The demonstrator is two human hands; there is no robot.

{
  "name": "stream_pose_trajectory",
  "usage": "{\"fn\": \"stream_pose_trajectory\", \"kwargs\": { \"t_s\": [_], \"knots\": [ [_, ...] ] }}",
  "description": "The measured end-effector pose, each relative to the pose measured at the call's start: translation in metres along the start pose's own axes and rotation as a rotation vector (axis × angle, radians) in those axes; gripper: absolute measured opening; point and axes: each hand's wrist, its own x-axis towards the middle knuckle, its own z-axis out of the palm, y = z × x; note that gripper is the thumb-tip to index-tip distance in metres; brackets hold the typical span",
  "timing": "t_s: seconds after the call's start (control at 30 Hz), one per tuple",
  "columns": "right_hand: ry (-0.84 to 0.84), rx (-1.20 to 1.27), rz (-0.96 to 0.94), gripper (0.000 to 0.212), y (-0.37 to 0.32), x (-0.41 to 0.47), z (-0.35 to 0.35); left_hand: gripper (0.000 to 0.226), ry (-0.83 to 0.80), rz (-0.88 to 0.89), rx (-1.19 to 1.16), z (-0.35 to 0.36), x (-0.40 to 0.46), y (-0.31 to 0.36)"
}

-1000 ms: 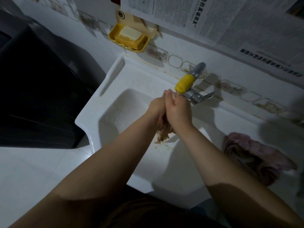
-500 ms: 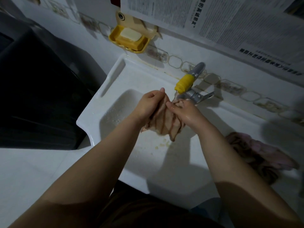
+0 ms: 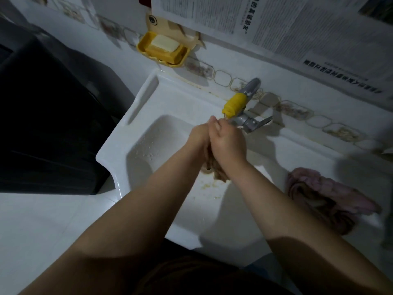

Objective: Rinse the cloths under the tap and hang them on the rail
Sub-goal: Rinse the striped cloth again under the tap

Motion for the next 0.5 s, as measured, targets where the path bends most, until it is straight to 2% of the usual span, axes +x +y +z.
{"fn": "stream_pose_trajectory", "kwargs": {
  "t_s": [0.07,0.13,0.2,0.27,0.33,0.4,0.43,0.5],
  "knots": [
    [-0.007,-0.076,0.04,0.041,0.006,0.006,-0.004,0.047,-0.022,0.022,0.181,-0.001,0.002,-0.003],
    [-0.052,0.016,0.181,0.032,0.017,0.022,-0.01,0.053,-0.008,0.072,0.437,-0.003,-0.001,-0.003],
    [-0.119,0.233,0.258,0.023,0.023,0.029,-0.013,0.058,-0.025,0.137,0.456,-0.01,0.004,-0.001],
    [-0.203,0.376,0.295,0.026,0.021,0.027,-0.014,0.054,-0.026,0.207,0.489,-0.021,0.008,0.005],
    [-0.349,0.33,0.276,0.036,0.019,0.024,-0.021,0.048,-0.039,0.238,0.502,-0.034,0.013,0.015],
    [-0.538,0.228,0.168,0.047,0.022,0.02,-0.026,0.044,-0.086,0.305,0.462,-0.04,0.014,0.024],
    [-0.573,0.23,0.122,0.043,0.025,0.018,-0.025,0.043,-0.112,0.345,0.47,-0.041,0.016,0.027],
    [-0.53,0.339,0.093,0.032,0.027,0.015,-0.025,0.043,-0.156,0.387,0.522,-0.041,0.016,0.029]
  ]
}}
